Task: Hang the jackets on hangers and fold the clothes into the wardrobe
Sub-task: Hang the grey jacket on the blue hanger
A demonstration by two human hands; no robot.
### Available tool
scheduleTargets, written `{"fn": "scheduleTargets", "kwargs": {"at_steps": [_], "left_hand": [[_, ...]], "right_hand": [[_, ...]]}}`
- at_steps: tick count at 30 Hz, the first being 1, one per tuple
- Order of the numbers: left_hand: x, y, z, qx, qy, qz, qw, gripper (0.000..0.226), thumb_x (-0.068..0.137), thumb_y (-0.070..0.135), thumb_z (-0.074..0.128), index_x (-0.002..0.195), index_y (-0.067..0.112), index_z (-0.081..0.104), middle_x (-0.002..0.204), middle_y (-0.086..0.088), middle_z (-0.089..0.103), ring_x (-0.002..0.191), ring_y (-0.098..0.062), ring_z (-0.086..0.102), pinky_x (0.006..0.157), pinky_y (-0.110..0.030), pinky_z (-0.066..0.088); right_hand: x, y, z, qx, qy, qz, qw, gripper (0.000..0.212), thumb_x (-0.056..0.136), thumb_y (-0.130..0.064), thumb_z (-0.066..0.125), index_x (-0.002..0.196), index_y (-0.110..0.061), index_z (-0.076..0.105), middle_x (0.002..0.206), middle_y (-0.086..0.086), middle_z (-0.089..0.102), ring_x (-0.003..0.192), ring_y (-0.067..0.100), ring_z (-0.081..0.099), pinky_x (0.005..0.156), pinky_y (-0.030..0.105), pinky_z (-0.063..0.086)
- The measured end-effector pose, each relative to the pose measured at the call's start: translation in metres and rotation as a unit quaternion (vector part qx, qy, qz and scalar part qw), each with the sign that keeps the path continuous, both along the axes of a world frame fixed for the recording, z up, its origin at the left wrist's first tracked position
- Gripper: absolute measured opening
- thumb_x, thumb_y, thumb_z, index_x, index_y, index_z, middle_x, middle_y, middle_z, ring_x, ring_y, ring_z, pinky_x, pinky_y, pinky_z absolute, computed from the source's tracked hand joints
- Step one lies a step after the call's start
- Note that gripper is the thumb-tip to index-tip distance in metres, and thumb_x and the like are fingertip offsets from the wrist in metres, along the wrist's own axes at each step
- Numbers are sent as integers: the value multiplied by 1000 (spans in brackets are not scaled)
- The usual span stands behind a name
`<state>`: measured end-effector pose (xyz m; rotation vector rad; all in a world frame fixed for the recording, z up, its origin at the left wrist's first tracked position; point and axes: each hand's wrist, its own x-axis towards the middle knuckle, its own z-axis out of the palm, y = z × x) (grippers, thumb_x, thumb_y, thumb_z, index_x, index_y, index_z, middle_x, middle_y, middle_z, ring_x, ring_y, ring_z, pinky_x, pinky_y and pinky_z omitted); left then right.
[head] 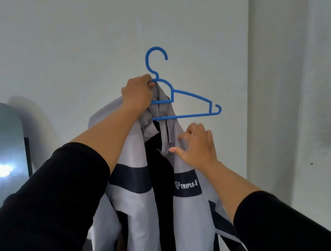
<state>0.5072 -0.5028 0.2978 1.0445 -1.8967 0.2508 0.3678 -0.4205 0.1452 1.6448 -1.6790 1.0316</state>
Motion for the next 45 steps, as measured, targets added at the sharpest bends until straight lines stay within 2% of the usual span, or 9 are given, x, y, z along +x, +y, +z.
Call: {"fn": "scheduleTargets", "kwargs": {"at_steps": [6,11,15,20,25,29,32,38,45], "left_hand": [[-15,23,19,-42,7,-25,999,22,99,17,37,98,9,58,95,-10,62,85,-29,56,78,-42,47],[1,23,22,-62,-8,-20,998,21,98,17,38,95,7,57,92,-11,63,85,-32,56,78,-44,46],[27,8,18,-62,-13,-3,998,21,98,17,39,91,6,55,89,-15,63,83,-36,56,78,-46,46],[57,-9,6,-60,-39,-30,997,18,96,12,42,90,2,55,86,-19,62,81,-37,56,78,-46,45],[68,-14,-4,-31,-36,-85,995,13,95,6,41,89,3,52,78,-11,52,72,-25,45,66,-28,32],[71,-19,-9,-3,-65,-104,992,15,95,4,40,86,8,51,77,-9,51,69,-21,42,58,-20,33],[70,-22,-14,-37,-112,-99,988,16,92,-1,42,90,2,59,76,-9,56,68,-24,48,61,-24,36],[52,-26,-25,-139,-240,81,957,13,88,4,48,97,10,55,86,-7,60,84,-29,54,71,-31,19],[18,-18,-25,-64,-120,127,983,19,94,15,42,98,10,59,91,-11,64,82,-30,53,73,-34,28]], "right_hand": [[36,-11,-4,42,-131,-94,986,65,72,-69,59,112,-18,61,117,3,48,110,22,40,84,34,31],[32,-14,8,13,-256,-111,960,27,91,-32,53,107,-15,66,112,4,49,108,21,42,87,35,33],[15,-9,18,16,-395,-3,919,17,94,-18,48,101,-13,63,109,7,47,87,20,48,81,31,41],[-15,2,30,24,-526,141,838,10,96,-18,46,89,-19,52,74,-4,50,72,15,47,57,21,35],[-38,19,41,137,-594,296,735,16,96,-21,50,105,-17,63,92,1,65,83,15,59,76,29,50],[-50,30,50,179,-601,375,682,18,99,-17,45,85,-16,57,81,-1,61,72,12,57,69,24,50],[-58,33,58,214,-562,354,717,16,98,-20,46,89,-18,59,83,-1,62,75,13,57,69,27,49],[-51,28,83,158,-422,222,865,18,94,-18,51,80,-17,62,73,-1,60,64,11,52,54,16,42],[-15,3,71,134,-244,90,956,22,93,-22,51,77,-10,61,62,-3,50,60,13,45,49,15,31]]}}
